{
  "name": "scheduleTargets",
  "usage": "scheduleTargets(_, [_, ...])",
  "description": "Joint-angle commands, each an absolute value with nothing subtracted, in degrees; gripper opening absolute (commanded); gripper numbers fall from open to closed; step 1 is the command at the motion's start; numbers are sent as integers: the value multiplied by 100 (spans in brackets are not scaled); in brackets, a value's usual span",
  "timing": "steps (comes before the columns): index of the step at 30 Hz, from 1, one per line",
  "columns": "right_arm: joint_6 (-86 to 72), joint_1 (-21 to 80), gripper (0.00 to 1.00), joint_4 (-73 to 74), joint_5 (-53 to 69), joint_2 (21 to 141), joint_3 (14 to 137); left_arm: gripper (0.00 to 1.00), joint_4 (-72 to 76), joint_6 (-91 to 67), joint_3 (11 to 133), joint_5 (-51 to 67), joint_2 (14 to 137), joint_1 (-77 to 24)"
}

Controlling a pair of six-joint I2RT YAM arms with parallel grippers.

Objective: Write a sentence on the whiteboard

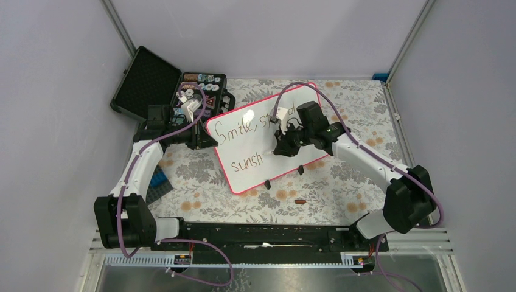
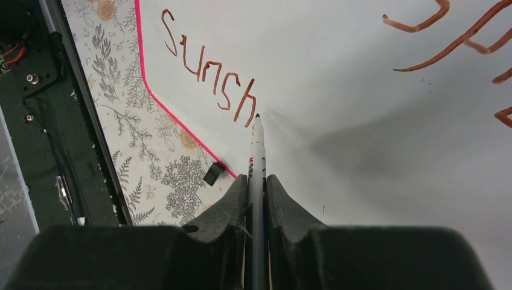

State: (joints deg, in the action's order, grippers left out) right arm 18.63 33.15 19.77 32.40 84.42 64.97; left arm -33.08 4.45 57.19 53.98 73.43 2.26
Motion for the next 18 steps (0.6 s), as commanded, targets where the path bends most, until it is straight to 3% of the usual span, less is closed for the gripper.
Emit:
scheduleTargets(1, [1802,3295,0,1760,3204,8552,6765,0,-3181,747,5862,5161,7304,144])
scheduleTargets(18, [1850,3170,0,1784,2961,8526,6719,0,-3182,747,5849,5145,7304,146])
